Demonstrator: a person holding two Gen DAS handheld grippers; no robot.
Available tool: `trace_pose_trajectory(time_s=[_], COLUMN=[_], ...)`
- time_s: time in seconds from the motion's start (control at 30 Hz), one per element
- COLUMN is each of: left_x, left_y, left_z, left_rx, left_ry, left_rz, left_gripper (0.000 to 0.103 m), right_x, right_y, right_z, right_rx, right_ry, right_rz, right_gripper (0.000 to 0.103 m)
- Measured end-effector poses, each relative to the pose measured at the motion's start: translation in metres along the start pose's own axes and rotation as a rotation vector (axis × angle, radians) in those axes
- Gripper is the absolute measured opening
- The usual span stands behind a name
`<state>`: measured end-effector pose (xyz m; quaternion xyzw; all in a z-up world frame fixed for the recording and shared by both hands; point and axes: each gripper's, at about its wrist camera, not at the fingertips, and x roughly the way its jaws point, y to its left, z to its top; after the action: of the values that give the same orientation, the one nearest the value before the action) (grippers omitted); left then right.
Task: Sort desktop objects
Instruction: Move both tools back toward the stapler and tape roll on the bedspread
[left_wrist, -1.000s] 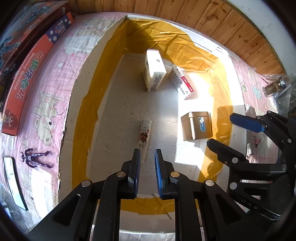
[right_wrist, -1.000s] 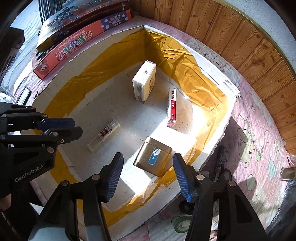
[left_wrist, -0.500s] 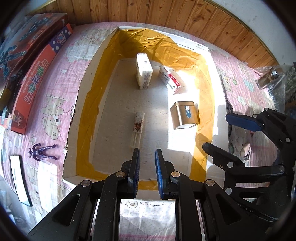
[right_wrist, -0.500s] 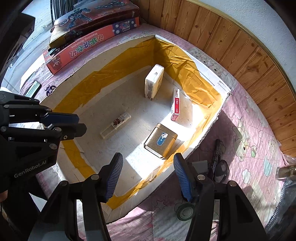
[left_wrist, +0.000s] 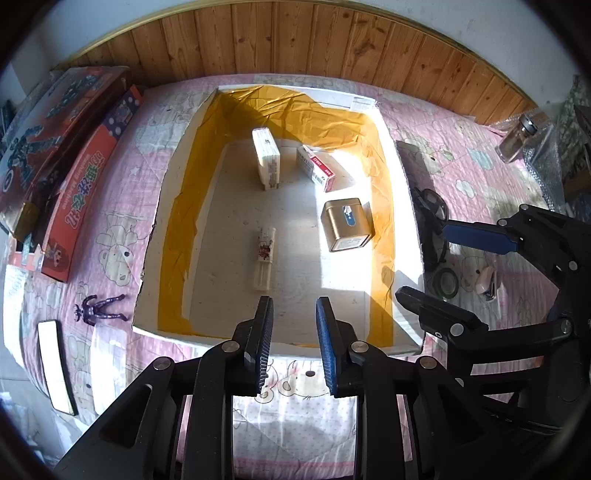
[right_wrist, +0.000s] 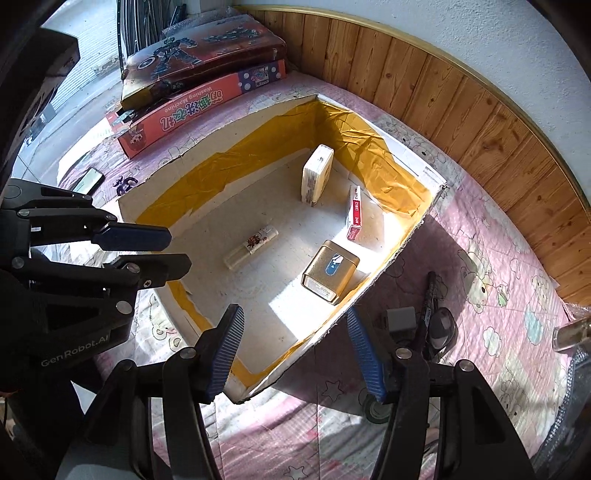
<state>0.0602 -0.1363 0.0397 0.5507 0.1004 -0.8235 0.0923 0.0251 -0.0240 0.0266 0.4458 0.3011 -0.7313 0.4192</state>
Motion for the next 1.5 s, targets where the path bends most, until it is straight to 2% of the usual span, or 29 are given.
trace_pose_trajectory(time_s=[0.23,0.43,0.57,0.7,0.8,0.9,1.03,1.27,1.33,1.43,1.5], left_x=[-0.018,-0.027,-0.029,-0.027,-0.020,-0.006,0.019,0.072,0.087,0.111,0.126], left_y=[-0.005,-0.019,-0.042,-0.070,-0.096,-0.117,-0.139,-0.161,-0.168,-0.179,-0.186], left_z=[-0.011,-0.029,-0.044,-0.053,-0.057,-0.056,-0.049,-0.031,-0.026,-0.019,-0.015], left_rx=[0.006,0.053,0.108,0.163,0.204,0.220,0.214,0.148,0.141,0.135,0.135], left_ry=[-0.072,-0.136,-0.170,-0.178,-0.167,-0.139,-0.087,0.019,0.044,0.083,0.091], left_rz=[0.009,0.004,-0.028,-0.088,-0.137,-0.171,-0.208,-0.260,-0.272,-0.283,-0.259], left_gripper=[0.029,0.030,0.034,0.035,0.036,0.036,0.040,0.042,0.044,0.045,0.045], right_x=[-0.014,-0.029,-0.032,-0.041,-0.045,-0.046,-0.036,-0.001,0.009,0.016,0.022], right_y=[-0.008,-0.013,-0.020,-0.036,-0.052,-0.066,-0.089,-0.146,-0.159,-0.172,-0.179], right_z=[-0.018,-0.050,-0.074,-0.100,-0.123,-0.147,-0.182,-0.250,-0.260,-0.262,-0.255], right_rx=[0.062,0.128,0.189,0.283,0.368,0.427,0.515,0.784,0.838,0.879,0.879], right_ry=[-0.067,-0.174,-0.217,-0.271,-0.287,-0.285,-0.241,-0.127,-0.095,-0.092,-0.084], right_rz=[0.037,0.055,0.074,0.128,0.160,0.148,0.113,0.037,0.034,0.023,0.009], right_gripper=[0.061,0.061,0.061,0.061,0.061,0.061,0.061,0.061,0.061,0.061,0.061])
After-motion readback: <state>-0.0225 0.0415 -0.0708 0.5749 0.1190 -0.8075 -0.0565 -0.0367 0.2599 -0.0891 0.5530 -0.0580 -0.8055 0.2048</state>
